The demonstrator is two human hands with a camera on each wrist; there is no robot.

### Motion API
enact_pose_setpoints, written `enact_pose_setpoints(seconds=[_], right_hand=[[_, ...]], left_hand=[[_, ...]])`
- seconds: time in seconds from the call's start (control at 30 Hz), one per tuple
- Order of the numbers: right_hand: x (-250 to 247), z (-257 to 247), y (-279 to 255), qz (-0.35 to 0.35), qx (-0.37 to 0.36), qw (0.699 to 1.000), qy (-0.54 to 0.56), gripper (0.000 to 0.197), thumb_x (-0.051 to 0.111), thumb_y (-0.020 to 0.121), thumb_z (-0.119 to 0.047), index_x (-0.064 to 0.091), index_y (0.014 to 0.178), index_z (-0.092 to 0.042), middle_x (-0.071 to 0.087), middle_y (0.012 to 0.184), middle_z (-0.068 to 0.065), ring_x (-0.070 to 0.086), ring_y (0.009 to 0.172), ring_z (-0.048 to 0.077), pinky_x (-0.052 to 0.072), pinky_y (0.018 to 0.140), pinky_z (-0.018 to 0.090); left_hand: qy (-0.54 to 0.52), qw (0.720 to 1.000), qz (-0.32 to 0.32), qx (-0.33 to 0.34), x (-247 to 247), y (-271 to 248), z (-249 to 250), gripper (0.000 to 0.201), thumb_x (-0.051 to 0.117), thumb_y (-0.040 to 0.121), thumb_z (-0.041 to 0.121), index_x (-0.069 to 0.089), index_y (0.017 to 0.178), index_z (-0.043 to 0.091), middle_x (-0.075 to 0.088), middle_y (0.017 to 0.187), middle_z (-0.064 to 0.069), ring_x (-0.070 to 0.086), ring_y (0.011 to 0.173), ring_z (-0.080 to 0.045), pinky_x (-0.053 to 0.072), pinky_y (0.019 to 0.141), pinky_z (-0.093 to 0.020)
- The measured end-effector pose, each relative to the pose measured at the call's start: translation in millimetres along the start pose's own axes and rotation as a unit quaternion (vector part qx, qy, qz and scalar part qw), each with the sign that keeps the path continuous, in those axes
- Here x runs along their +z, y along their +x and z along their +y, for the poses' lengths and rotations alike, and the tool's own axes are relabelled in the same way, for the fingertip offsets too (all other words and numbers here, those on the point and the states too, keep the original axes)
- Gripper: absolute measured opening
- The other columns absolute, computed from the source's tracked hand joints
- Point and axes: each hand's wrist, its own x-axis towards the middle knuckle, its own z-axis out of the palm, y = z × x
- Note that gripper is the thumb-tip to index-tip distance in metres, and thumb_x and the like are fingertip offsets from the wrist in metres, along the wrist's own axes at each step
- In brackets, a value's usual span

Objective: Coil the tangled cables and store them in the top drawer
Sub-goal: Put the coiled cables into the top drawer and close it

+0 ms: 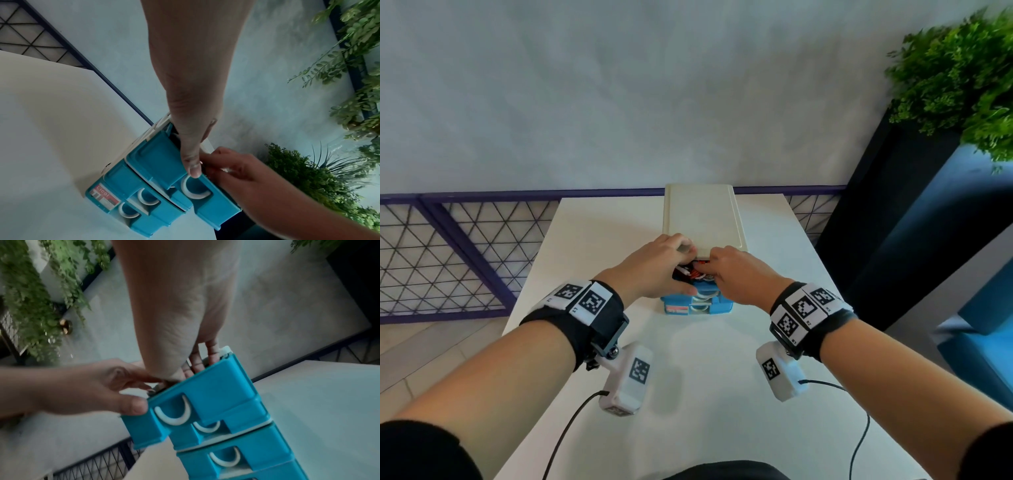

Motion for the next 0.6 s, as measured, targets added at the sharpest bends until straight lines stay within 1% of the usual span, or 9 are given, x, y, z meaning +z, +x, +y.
enact_pose_setpoints(seconds=[0.07, 0.13, 0.2, 0.23, 0.3, 0.37, 0.43, 0.53, 0.6], right_hand=[[-0.8, 1.6, 1.7, -0.01, 0.027, 0.997, 0.068, 0.043, 0.037, 0.098, -0.021, 0.048, 0.136, -0.037, 0.053, 0.102, 0.005, 0.051, 0.095, 0.024, 0.046, 0.083, 0.038], [-2.5, 1.9, 2.6, 0.021, 0.059, 0.986, 0.156, 0.033, 0.044, 0.097, -0.028, 0.059, 0.126, -0.034, 0.051, 0.091, -0.002, 0.05, 0.087, 0.018, 0.045, 0.082, 0.035], [-1.2, -1.0, 4.9, 0.078, 0.1, 0.966, 0.224, 0.021, 0.057, 0.092, -0.035, 0.067, 0.108, -0.025, 0.053, 0.084, -0.005, 0.05, 0.08, 0.013, 0.044, 0.074, 0.029], [-1.7, -4.6, 6.6, 0.095, 0.124, 0.955, 0.251, 0.021, 0.062, 0.088, -0.039, 0.066, 0.1, -0.022, 0.055, 0.082, -0.006, 0.051, 0.077, 0.012, 0.043, 0.069, 0.027], [-1.6, -13.0, 11.9, 0.097, 0.162, 0.942, 0.277, 0.028, 0.069, 0.081, -0.046, 0.061, 0.091, -0.021, 0.056, 0.08, -0.007, 0.054, 0.074, 0.012, 0.043, 0.063, 0.027], [0.6, -20.1, 17.5, 0.087, 0.19, 0.94, 0.27, 0.032, 0.071, 0.078, -0.049, 0.058, 0.088, -0.022, 0.055, 0.081, -0.009, 0.054, 0.075, 0.012, 0.042, 0.063, 0.028], [2.4, -22.8, 20.1, 0.093, 0.197, 0.947, 0.234, 0.03, 0.072, 0.077, -0.046, 0.056, 0.087, -0.023, 0.056, 0.085, -0.008, 0.054, 0.08, 0.015, 0.041, 0.07, 0.029], [4.2, -20.1, 21.2, 0.113, 0.196, 0.961, 0.16, 0.032, 0.07, 0.079, -0.044, 0.049, 0.088, -0.022, 0.062, 0.091, -0.004, 0.059, 0.088, 0.021, 0.04, 0.082, 0.034], [5.0, -18.1, 23.5, 0.118, 0.197, 0.966, 0.122, 0.036, 0.068, 0.082, -0.043, 0.042, 0.09, -0.021, 0.064, 0.095, 0.0, 0.06, 0.09, 0.025, 0.041, 0.082, 0.037]], left_hand=[[-0.006, 1.0, 0.013, 0.0, 2.0, 1.0, -1.8, 0.073, 0.069, 0.075, 0.052, 0.047, 0.137, 0.02, 0.035, 0.141, 0.003, 0.033, 0.128, -0.019, 0.035, 0.107, -0.035], [-0.024, 0.999, 0.022, -0.005, 4.4, 2.4, -4.9, 0.075, 0.072, 0.072, 0.052, 0.048, 0.136, 0.022, 0.038, 0.137, 0.005, 0.035, 0.125, -0.017, 0.036, 0.105, -0.034], [-0.052, 0.998, 0.03, -0.017, 6.5, 3.7, -8.2, 0.081, 0.075, 0.066, 0.054, 0.048, 0.136, 0.024, 0.041, 0.135, 0.008, 0.037, 0.123, -0.015, 0.035, 0.103, -0.03], [-0.065, 0.997, 0.034, -0.024, 7.6, 4.4, -9.9, 0.083, 0.077, 0.064, 0.055, 0.049, 0.136, 0.024, 0.042, 0.134, 0.008, 0.038, 0.123, -0.014, 0.035, 0.102, -0.028], [-0.077, 0.996, 0.037, -0.027, 9.8, 5.3, -12.3, 0.083, 0.077, 0.062, 0.055, 0.051, 0.134, 0.025, 0.043, 0.135, 0.009, 0.038, 0.123, -0.013, 0.035, 0.102, -0.028], [-0.084, 0.995, 0.039, -0.031, 10.8, 5.2, -13.9, 0.084, 0.077, 0.061, 0.056, 0.051, 0.134, 0.024, 0.043, 0.136, 0.009, 0.037, 0.126, -0.013, 0.035, 0.103, -0.028], [-0.086, 0.995, 0.04, -0.03, 10.6, 5.3, -13.9, 0.085, 0.078, 0.061, 0.054, 0.05, 0.135, 0.023, 0.043, 0.137, 0.009, 0.037, 0.126, -0.013, 0.035, 0.105, -0.029], [-0.086, 0.995, 0.05, -0.024, 9.1, 5.3, -11.4, 0.084, 0.08, 0.062, 0.051, 0.05, 0.135, 0.023, 0.045, 0.135, 0.009, 0.038, 0.123, -0.014, 0.037, 0.104, -0.032], [-0.093, 0.993, 0.064, -0.028, 8.6, 6.8, -10.0, 0.077, 0.08, 0.064, 0.046, 0.054, 0.133, 0.022, 0.048, 0.133, 0.008, 0.04, 0.122, -0.014, 0.039, 0.102, -0.034]])
